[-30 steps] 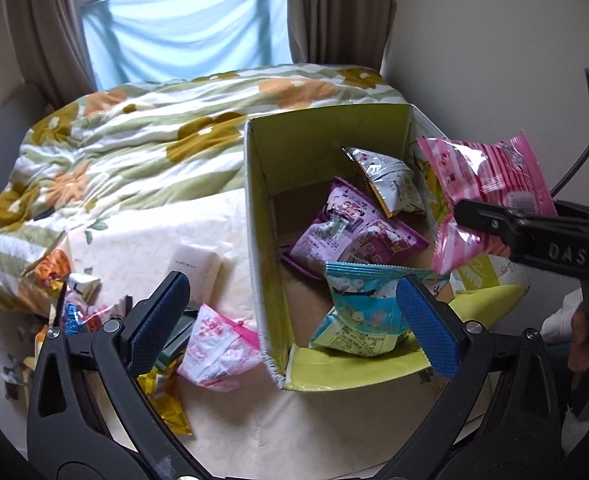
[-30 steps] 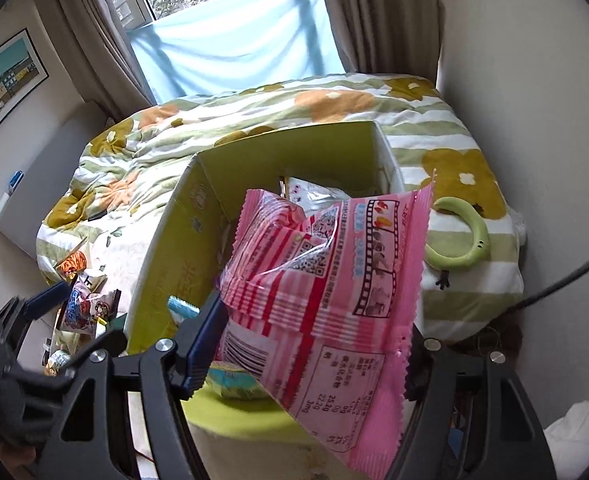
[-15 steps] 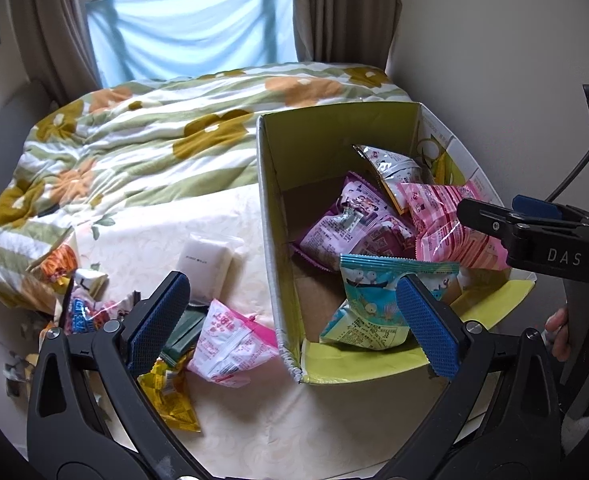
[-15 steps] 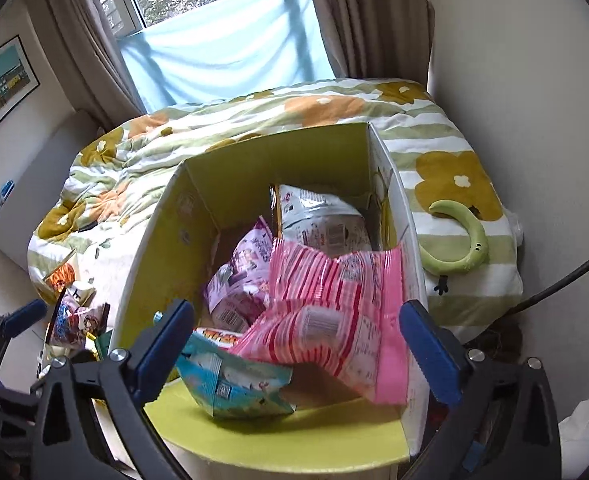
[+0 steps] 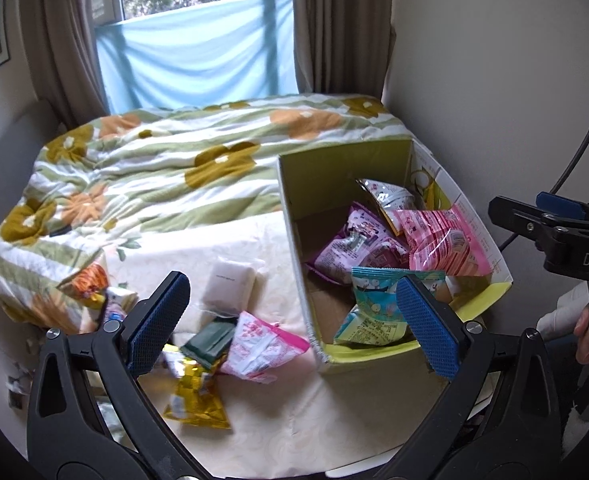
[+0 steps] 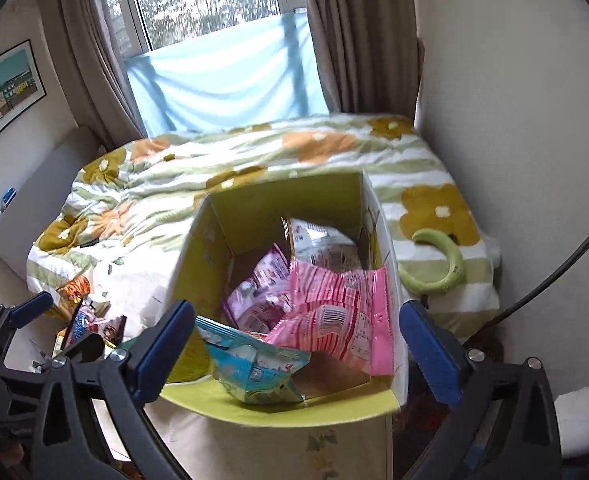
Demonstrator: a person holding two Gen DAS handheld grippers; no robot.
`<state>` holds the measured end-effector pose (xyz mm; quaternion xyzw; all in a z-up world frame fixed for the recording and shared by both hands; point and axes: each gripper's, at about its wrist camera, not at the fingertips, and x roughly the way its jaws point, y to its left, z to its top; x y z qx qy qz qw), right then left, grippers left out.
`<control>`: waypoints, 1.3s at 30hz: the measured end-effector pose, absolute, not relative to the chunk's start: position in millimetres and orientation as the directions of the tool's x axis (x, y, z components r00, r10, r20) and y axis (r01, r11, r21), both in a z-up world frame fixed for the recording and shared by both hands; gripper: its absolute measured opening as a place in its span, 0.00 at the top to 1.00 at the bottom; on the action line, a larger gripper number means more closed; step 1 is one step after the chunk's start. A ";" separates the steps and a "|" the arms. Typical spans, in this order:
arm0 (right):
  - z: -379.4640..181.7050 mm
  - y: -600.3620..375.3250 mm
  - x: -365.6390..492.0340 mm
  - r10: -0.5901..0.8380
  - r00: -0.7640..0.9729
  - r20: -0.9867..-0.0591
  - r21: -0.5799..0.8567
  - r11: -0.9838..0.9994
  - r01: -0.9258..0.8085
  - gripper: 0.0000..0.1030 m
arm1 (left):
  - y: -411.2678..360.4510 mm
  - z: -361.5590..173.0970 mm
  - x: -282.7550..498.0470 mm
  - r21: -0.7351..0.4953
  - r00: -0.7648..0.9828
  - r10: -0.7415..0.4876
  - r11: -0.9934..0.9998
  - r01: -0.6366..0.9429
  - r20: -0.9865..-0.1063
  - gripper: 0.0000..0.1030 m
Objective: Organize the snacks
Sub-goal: 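Move both open tools back over the remaining snacks on the table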
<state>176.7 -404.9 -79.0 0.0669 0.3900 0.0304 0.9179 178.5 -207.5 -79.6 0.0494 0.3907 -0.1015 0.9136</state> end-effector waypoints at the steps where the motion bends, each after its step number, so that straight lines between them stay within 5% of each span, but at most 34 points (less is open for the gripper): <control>1: -74.7 -401.6 171.7 0.108 0.700 -0.706 0.147 0.989 -0.004 0.01 | -201.7 -74.2 173.4 0.016 0.684 -0.144 0.975 0.222 -0.715 0.01; 20: -60.2 -277.2 83.8 0.173 0.740 -0.650 0.190 0.980 -0.062 0.01 | -44.9 -62.0 72.7 0.013 0.735 -0.050 0.997 0.080 -0.677 0.01; 39: -147.5 -170.6 91.6 0.337 0.629 -0.701 0.308 0.938 -0.159 0.01 | 72.7 -152.2 32.6 -0.009 0.689 0.073 0.993 -0.115 -0.721 0.01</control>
